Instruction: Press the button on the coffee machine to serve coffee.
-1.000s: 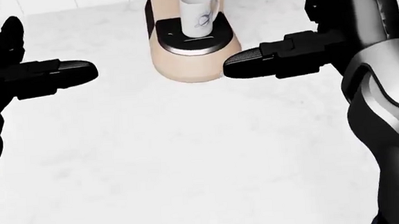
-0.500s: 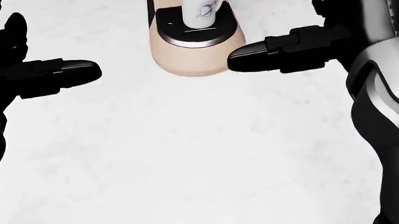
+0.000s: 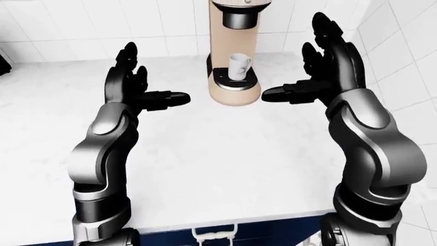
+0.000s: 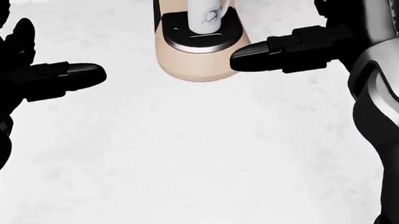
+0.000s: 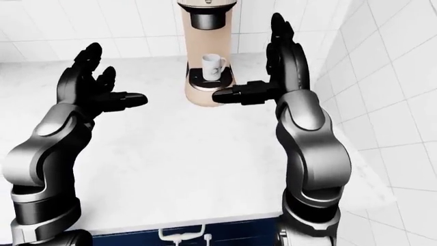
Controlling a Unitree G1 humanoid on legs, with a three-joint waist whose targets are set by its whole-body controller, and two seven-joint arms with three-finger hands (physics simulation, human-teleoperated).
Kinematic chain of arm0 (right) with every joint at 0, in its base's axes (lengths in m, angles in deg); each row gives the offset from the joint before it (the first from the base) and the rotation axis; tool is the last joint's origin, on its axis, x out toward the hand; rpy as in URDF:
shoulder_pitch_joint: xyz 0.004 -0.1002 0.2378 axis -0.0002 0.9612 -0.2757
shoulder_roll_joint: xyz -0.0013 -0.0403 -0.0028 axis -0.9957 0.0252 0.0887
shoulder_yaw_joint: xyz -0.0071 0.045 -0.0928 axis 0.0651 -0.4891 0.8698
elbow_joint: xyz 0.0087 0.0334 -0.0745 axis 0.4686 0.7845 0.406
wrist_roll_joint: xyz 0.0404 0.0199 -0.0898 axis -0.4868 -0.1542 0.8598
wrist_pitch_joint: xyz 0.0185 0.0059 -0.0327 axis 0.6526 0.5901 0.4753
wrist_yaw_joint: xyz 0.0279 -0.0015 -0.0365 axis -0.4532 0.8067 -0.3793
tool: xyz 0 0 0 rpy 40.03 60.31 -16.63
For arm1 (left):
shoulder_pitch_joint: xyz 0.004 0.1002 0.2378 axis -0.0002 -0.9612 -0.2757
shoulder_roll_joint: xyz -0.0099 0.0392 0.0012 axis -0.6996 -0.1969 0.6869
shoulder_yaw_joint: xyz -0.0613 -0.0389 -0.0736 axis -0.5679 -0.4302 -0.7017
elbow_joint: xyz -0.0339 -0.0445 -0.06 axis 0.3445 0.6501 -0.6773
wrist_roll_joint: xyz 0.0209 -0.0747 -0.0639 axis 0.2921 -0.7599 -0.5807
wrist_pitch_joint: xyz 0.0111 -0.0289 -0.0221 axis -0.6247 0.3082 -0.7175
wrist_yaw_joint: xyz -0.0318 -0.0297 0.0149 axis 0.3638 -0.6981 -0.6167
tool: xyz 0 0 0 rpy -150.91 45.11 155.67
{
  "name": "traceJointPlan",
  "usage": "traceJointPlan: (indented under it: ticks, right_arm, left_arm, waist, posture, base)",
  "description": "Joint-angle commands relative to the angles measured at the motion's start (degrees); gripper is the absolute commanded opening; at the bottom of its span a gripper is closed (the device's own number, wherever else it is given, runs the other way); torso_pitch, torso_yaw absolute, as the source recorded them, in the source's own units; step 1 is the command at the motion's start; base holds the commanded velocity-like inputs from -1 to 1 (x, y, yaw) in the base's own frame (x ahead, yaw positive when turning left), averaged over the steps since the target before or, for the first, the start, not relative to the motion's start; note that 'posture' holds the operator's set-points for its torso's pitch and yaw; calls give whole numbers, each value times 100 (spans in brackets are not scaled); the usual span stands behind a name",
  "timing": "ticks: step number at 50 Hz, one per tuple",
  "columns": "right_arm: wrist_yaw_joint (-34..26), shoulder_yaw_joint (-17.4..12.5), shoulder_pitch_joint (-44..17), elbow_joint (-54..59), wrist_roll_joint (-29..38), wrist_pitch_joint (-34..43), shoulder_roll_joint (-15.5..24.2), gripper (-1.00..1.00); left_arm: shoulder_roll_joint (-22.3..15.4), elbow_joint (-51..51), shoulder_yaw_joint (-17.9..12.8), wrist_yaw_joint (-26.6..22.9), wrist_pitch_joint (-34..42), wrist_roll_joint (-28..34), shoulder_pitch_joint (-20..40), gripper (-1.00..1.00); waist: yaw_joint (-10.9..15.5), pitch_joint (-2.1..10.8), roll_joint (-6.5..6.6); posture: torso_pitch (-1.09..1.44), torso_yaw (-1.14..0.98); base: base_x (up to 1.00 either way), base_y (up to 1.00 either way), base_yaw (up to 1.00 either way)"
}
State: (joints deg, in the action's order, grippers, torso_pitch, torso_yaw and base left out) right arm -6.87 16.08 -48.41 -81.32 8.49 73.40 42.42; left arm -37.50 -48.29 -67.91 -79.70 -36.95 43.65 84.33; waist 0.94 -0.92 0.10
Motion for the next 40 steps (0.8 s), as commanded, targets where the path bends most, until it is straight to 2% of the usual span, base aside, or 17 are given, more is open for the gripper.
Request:
traceJointPlan:
  ticks: [1,8,10,15,18,27,31,40]
  right_arm:
    - [15,-46,-165,-99,14,-188,46,100]
    - [31,36,-105,-25,61,-240,4,100]
    - [31,32,-90,84,78,-301,-24,100]
    - [28,-60,-396,538,71,-386,79,100]
    - [71,-56,-530,762,38,-423,105,100]
    - [60,-90,-1038,1391,79,-456,362,100]
    - [60,-51,-1233,1715,120,-582,377,100]
    - [27,-8,-1579,2589,225,-1019,390,100]
  left_arm:
    - [-61,-191,-60,-6,-152,-22,240,100]
    - [-110,-178,-156,18,-44,-184,283,100]
    - [-188,1,-147,31,-55,-201,469,100]
    - [-238,484,6,-34,-219,-83,824,100]
    - [-238,808,12,-105,-340,-31,927,100]
    - [-253,1421,31,-215,-555,-37,1203,100]
    - [-248,1716,80,-265,-657,16,1332,100]
    - [-243,2528,108,-368,-1045,6,1731,100]
  waist:
    - [-19,169,18]
    - [-17,374,2]
    - [-18,440,5]
    - [-10,581,5]
    - [-5,646,14]
    - [-30,955,25]
    - [-40,1041,25]
    - [-43,1365,21]
  posture:
    - [-6,0]
    - [-13,0]
    - [-15,0]
    - [-17,0]
    - [-19,0]
    - [-25,0]
    - [-25,0]
    - [-32,0]
  base:
    - [0,0,0]
    - [0,0,0]
    - [0,0,0]
    - [0,0,0]
    - [0,0,0]
    - [0,0,0]
    - [0,0,0]
    - [0,0,0]
